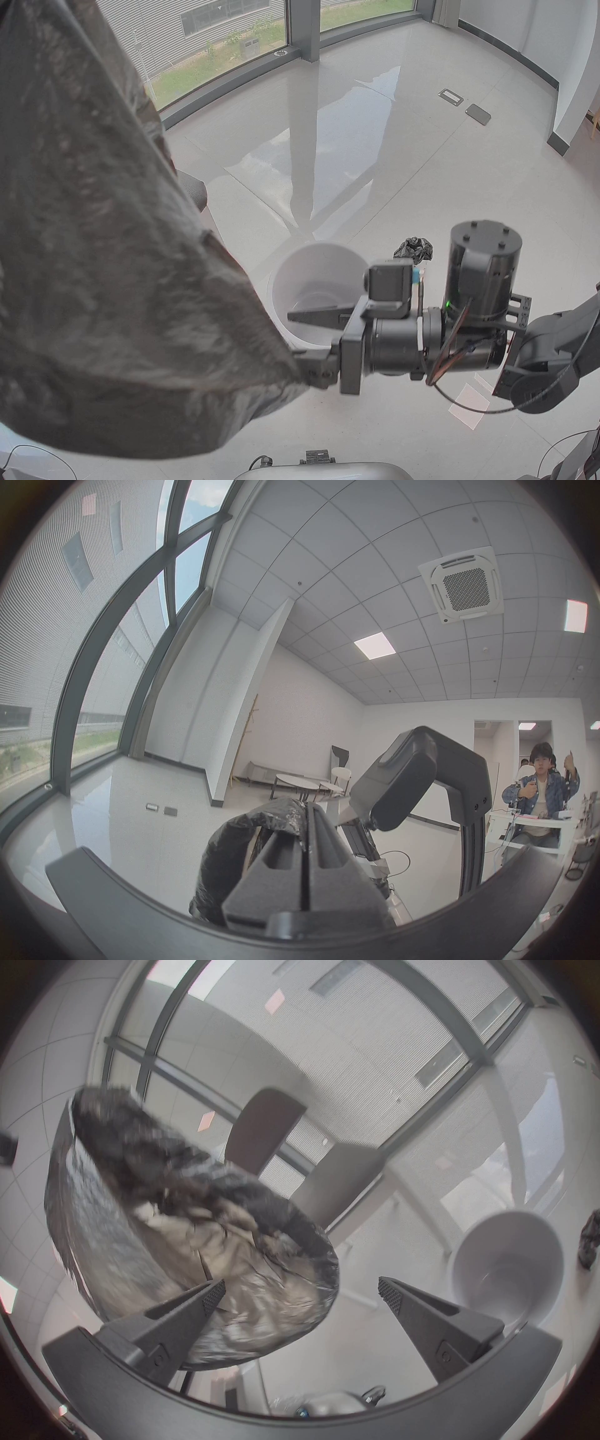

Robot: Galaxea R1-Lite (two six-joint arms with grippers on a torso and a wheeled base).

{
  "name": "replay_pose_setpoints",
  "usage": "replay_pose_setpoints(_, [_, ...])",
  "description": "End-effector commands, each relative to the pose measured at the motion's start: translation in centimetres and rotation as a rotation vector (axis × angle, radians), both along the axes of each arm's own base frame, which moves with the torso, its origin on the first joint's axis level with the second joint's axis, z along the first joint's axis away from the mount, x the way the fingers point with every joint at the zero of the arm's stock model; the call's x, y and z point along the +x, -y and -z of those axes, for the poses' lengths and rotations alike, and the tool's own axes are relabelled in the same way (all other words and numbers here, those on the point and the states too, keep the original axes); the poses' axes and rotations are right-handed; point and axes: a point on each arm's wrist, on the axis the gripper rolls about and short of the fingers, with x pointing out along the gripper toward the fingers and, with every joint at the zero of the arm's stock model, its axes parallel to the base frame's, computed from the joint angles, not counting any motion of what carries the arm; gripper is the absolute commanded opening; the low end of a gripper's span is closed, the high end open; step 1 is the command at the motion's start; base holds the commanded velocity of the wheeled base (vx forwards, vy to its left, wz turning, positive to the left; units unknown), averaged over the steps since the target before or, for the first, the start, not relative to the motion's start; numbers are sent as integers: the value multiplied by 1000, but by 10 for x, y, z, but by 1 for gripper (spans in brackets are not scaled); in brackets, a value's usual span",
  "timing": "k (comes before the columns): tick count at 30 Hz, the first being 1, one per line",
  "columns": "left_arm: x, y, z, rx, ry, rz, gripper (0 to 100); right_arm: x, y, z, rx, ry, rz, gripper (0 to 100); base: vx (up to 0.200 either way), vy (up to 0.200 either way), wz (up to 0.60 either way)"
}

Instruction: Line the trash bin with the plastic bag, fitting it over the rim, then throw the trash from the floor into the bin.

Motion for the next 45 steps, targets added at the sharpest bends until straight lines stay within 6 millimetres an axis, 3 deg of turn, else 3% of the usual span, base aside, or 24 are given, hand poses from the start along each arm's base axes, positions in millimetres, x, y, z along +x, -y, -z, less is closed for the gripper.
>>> replay_pose_setpoints(1, [0, 0, 1, 0, -1, 6, 0, -11, -7, 9, -30, -19, -41, 100, 0, 0, 0])
replay_pose_setpoints(6, [-10, -5, 0, -12, 21, 78, 0, -11, -24, 5, -4, 11, -73, 100, 0, 0, 0])
replay_pose_setpoints(13, [-3, 0, 9, -27, 29, 107, 0, -18, -41, -12, 49, 51, -117, 100, 0, 0, 0])
replay_pose_setpoints(19, [-2, 1, 12, -20, 34, 161, 0, -2, -53, -9, 63, 49, -86, 100, 0, 0, 0])
replay_pose_setpoints(21, [-3, 0, 11, -24, 37, 165, 0, -4, -54, -7, 55, 43, -92, 100, 0, 0, 0])
replay_pose_setpoints(24, [-3, 0, 10, -32, 40, 162, 0, -19, -56, 9, 3, 11, -130, 100, 0, 0, 0])
replay_pose_setpoints(31, [-4, -2, 9, -35, 46, 159, 0, -30, -62, 40, -88, -31, -172, 100, 0, 0, 0])
replay_pose_setpoints(39, [-7, -3, 8, -41, 50, 163, 0, -31, -64, 39, -92, 28, -187, 100, 0, 0, 0])
replay_pose_setpoints(40, [-6, -3, 8, -41, 49, 163, 0, -31, -63, 40, -95, 36, -189, 0, 0, 0, 0])
replay_pose_setpoints(45, [-6, -3, 8, -42, 48, 159, 0, -31, -61, 41, -117, 34, -190, 0, 0, 0, 0])
